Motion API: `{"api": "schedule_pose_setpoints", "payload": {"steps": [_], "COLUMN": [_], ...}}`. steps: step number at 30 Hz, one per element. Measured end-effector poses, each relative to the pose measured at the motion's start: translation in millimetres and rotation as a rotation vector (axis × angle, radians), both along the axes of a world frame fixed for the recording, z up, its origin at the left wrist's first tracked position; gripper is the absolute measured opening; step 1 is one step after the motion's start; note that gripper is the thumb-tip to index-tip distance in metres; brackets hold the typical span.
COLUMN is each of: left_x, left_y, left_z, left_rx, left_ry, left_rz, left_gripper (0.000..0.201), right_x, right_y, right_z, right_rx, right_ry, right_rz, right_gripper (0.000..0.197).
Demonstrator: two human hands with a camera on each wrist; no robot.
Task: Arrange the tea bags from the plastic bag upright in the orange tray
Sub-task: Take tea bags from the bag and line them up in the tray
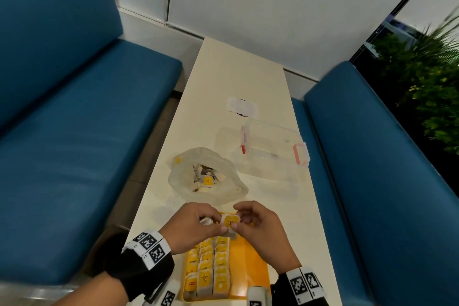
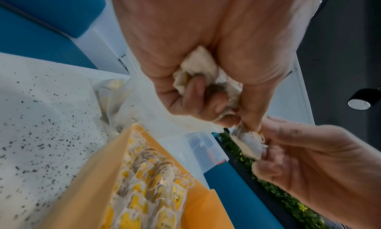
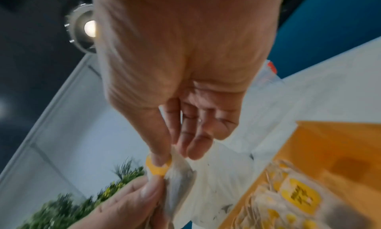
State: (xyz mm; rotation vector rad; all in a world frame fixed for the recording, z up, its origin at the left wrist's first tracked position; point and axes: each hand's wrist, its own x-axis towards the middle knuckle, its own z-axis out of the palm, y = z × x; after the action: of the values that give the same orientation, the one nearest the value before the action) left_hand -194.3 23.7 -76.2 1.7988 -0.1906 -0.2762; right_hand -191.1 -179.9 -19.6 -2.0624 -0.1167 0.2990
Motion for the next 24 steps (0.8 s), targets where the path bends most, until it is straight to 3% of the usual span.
{"api": "schedule_pose_setpoints", "payload": {"steps": [4, 9, 14, 20, 24], "left_x": [-2, -8, -23, -35, -37], "left_y": [-4, 5, 21, 21, 19], "left_z": [0, -10, -33, -48, -47], "left_rx": [0.006, 0.061, 0.207, 0.286, 0.271], "left_ry": [0.000, 0.042, 0.157, 0.315, 0.323], "left_rz": [0.045, 0.153, 0.270, 0.196, 0.181], "left_gripper": [0.004, 0.006, 0.023, 0.062, 0.063], "right_x": [-5, 2, 3, 5, 10], "right_y": [4, -9, -33, -24, -14], "right_z": [-9, -16, -41, -71, -82], "right_rx": [0.147, 0.141, -0.055, -0.403, -0.524], "right_ry": [0.126, 0.168, 0.281, 0.307, 0.313], "right_rz": [-0.058, -0.180, -0.225, -0.103, -0.111], "right_gripper": [0.009, 0.005, 0.011, 0.022, 0.021]}}
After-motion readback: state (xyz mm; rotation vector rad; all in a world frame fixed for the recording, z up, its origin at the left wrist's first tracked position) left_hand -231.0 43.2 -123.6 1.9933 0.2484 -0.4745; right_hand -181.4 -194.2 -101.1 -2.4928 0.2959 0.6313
